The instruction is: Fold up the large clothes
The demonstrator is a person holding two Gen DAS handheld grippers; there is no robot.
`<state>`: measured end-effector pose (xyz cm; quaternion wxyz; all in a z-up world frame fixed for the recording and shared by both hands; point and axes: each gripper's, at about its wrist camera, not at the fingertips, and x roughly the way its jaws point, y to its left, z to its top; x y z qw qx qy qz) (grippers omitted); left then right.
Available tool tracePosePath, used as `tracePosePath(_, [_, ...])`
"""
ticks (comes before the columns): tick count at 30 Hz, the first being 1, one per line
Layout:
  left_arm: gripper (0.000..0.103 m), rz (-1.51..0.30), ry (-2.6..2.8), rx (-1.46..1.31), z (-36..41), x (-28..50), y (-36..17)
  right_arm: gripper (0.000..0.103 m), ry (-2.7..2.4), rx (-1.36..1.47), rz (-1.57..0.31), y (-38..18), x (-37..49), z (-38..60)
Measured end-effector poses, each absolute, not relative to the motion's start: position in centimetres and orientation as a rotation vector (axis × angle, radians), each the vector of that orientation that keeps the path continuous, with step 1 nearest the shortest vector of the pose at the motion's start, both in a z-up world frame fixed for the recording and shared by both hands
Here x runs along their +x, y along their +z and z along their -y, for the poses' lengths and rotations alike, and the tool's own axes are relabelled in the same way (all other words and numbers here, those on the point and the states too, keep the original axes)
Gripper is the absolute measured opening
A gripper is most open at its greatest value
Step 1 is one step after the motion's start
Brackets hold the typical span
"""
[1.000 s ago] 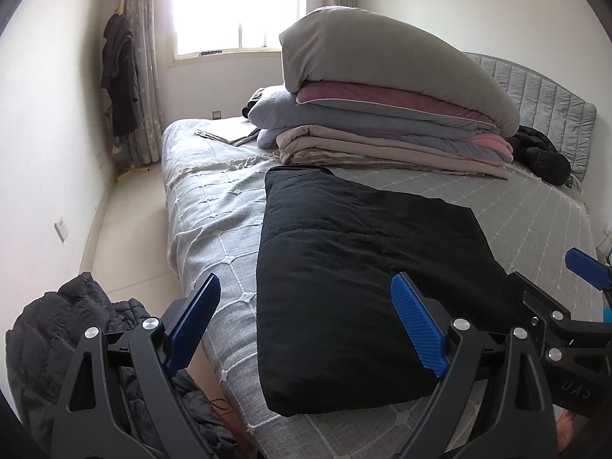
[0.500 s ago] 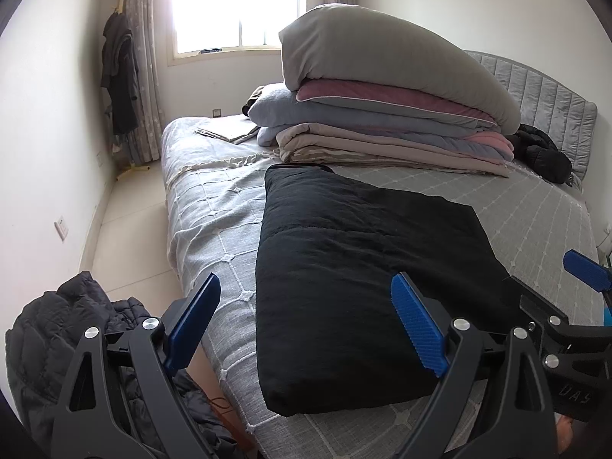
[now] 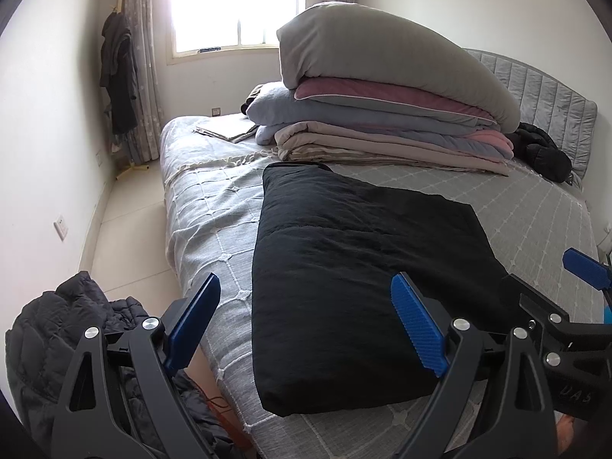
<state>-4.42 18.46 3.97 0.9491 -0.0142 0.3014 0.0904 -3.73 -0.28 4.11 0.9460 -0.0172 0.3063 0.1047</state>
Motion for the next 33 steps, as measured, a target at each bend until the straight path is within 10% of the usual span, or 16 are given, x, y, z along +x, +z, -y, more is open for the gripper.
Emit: tracePosePath(33, [0.087,-0.626,0.175,-0.019,-17.7,-3.7,3.8,0.097,0.226,-0.026,-0.629,4.2,-3.4,1.3])
